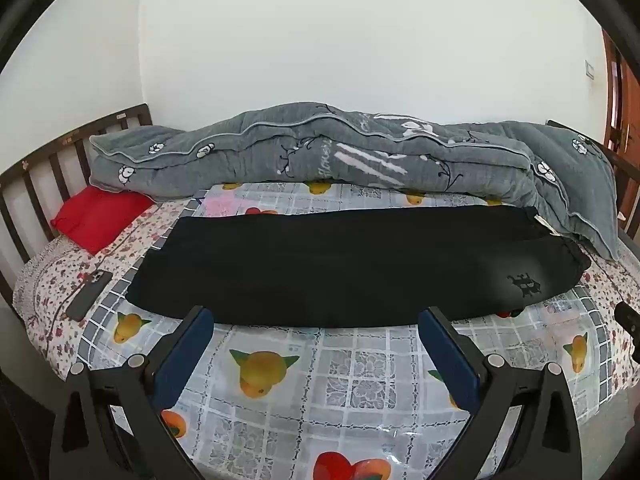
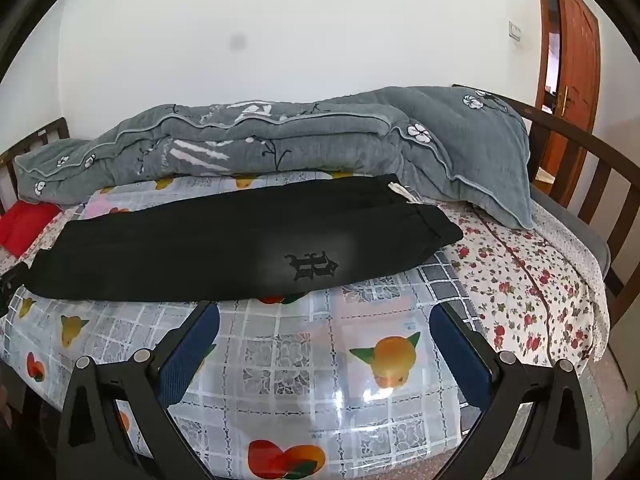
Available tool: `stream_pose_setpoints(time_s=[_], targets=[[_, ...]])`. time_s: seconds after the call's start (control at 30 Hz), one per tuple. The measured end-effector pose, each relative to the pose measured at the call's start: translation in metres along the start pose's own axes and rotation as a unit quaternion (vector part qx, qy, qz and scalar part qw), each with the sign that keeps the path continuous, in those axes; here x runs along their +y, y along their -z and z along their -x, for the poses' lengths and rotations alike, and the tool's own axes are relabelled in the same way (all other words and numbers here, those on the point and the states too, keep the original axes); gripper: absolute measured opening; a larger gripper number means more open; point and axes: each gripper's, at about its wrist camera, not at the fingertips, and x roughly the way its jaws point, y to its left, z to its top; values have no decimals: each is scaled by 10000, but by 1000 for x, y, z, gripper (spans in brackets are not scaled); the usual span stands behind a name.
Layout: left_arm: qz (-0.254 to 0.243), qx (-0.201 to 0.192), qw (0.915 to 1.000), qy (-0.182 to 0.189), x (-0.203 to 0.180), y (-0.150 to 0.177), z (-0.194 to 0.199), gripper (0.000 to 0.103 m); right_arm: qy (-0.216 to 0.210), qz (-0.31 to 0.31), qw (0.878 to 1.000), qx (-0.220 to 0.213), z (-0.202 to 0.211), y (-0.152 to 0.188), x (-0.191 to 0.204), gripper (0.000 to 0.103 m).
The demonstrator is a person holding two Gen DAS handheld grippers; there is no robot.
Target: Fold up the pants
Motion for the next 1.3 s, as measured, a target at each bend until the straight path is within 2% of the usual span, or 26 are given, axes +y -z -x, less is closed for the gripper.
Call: stream_pose_setpoints(time_s=[0.33, 1.3], targets=[[68, 13, 10000, 54, 9, -10, 7, 103, -11, 1, 10000, 59, 4, 2, 1, 103], [66, -65, 10000, 16, 3, -4, 12, 103, -15, 30, 10000, 11, 14, -2, 7, 103]])
